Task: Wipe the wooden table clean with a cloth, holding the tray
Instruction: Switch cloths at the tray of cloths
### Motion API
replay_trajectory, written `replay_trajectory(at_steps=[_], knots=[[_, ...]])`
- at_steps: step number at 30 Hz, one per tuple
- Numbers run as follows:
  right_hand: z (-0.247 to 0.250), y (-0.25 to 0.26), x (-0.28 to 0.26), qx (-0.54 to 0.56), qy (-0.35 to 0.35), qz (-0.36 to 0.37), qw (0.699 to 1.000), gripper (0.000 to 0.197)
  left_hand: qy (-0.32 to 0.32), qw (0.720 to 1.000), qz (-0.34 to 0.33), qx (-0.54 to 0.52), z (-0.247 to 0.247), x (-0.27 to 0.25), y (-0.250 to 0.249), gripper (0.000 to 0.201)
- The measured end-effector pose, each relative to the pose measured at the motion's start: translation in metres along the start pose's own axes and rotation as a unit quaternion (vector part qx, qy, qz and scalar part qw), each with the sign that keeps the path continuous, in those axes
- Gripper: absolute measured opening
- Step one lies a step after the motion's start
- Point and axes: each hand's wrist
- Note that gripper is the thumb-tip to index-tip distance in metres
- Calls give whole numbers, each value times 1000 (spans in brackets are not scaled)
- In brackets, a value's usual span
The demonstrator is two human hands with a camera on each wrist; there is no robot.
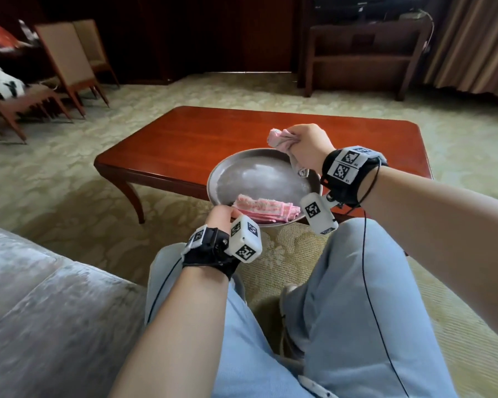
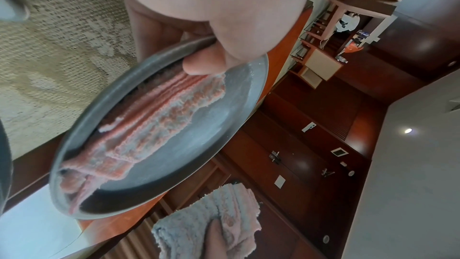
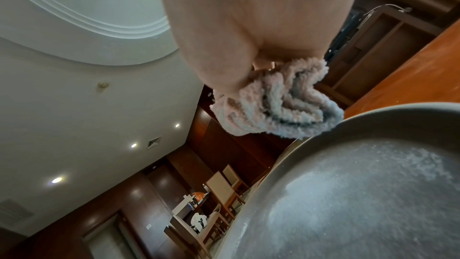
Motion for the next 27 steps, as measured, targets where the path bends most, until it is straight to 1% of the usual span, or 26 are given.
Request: replay_trajectory(at_steps=[2, 3, 4, 6, 8, 10, 11, 12, 14, 15, 16, 17, 18, 21, 22, 23, 24, 26, 27], knots=[[-5, -1, 16, 30, 1, 0, 1000, 25, 7, 1000, -8, 17, 6, 12, -11, 23], [-10, -2, 25, 47, 3, -5, 999, 26, 5, 1000, -12, 15, 7, 16, -18, 23], [-14, -3, 34, 61, 6, -10, 998, 29, -3, 999, -12, 36, 11, 26, -22, 23], [-27, -5, 57, 72, 12, -20, 997, 36, -20, 997, 2, 71, 22, 49, -34, 18], [-43, -6, 82, 62, 24, -22, 998, 36, -38, 995, 35, 81, 36, 78, -44, 6], [-63, -11, 112, 53, 37, -25, 998, 31, -55, 993, 56, 83, 53, 114, -51, 10], [-75, -15, 128, 55, 45, -28, 997, 28, -63, 993, 64, 76, 61, 131, -54, 12], [-87, -18, 145, 61, 52, -32, 996, 27, -77, 992, 77, 64, 69, 150, -58, 19], [-116, -24, 182, 80, 69, -37, 994, 34, -101, 988, 106, 41, 86, 182, -65, 44], [-131, -26, 201, 89, 75, -39, 992, 37, -108, 988, 107, 29, 95, 198, -69, 54], [-145, -28, 219, 97, 82, -41, 991, 36, -123, 986, 108, 14, 106, 216, -69, 61], [-159, -29, 237, 104, 88, -42, 990, 31, -127, 985, 114, 1, 112, 224, -75, 67], [-172, -30, 253, 110, 92, -43, 989, 26, -131, 984, 117, -18, 119, 233, -79, 70], [-203, -24, 289, 112, 108, -39, 987, 16, -142, 980, 125, -51, 139, 251, -95, 54], [-209, -18, 299, 110, 119, -41, 986, 15, -146, 979, 130, -62, 145, 256, -103, 53], [-213, -10, 309, 107, 129, -45, 985, 16, -156, 975, 139, -71, 151, 259, -113, 53], [-216, 0, 319, 101, 141, -50, 984, 16, -164, 972, 145, -86, 157, 261, -124, 47], [-220, 24, 340, 86, 166, -59, 981, 16, -175, 966, 160, -106, 169, 260, -148, 28], [-219, 36, 349, 83, 176, -64, 979, 16, -174, 964, 161, -123, 174, 258, -159, 29]])
Point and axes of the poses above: each hand's wrist, its own x-axis towards the middle knuckle, its own z-axis out of the back of the hand, y = z × x, and after that the axes turned 7 degrees about y, right-handed
